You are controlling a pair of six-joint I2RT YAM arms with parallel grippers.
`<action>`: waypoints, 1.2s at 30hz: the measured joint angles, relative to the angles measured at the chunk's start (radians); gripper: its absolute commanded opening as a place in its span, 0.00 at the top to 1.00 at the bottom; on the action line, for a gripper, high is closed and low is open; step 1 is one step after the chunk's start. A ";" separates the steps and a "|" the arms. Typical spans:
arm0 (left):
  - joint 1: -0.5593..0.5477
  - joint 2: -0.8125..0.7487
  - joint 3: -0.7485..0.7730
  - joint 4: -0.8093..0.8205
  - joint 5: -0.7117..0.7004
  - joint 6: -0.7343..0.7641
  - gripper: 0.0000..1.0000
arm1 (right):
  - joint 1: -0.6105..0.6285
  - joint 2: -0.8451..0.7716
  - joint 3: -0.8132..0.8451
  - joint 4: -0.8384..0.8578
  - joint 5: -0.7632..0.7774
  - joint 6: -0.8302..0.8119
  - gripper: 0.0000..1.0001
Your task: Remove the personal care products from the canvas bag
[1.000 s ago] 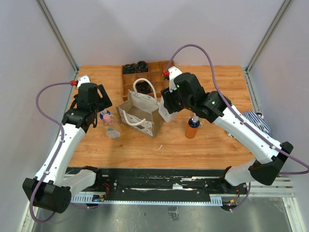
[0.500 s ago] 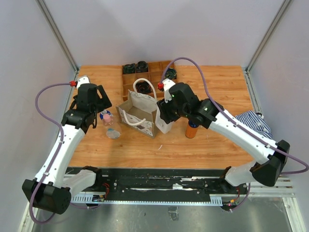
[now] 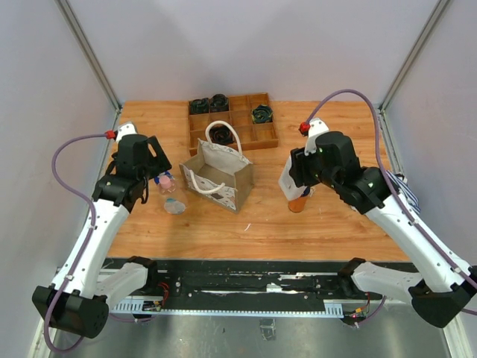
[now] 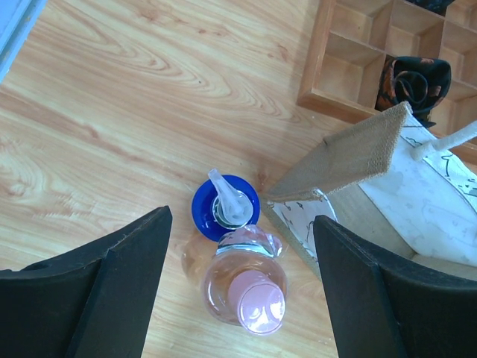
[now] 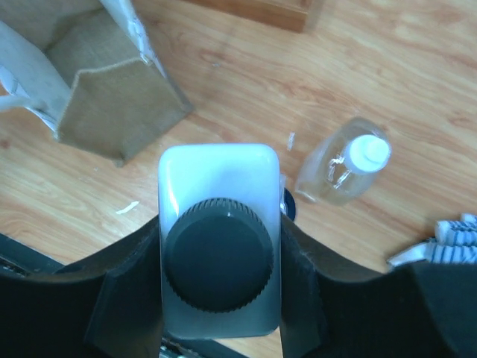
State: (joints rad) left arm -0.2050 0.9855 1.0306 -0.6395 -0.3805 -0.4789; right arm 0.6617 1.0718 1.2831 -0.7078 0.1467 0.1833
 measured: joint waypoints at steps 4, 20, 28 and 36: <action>0.000 -0.017 -0.008 -0.002 0.001 0.000 0.19 | -0.016 0.011 -0.056 0.031 -0.031 0.011 0.70; 0.000 -0.042 -0.047 0.001 0.035 -0.002 0.19 | 0.023 0.241 -0.149 0.198 -0.127 0.067 0.69; 0.000 -0.043 -0.047 0.001 0.057 0.000 0.19 | 0.137 0.353 -0.165 0.243 -0.017 0.082 0.21; 0.000 -0.044 -0.034 -0.011 0.092 0.002 0.19 | 0.169 0.333 -0.119 0.252 0.082 0.096 0.02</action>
State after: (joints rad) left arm -0.2050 0.9417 0.9962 -0.6510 -0.2890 -0.4767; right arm 0.8307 1.4052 1.1637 -0.4557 0.2287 0.2790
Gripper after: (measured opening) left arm 0.812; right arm 0.982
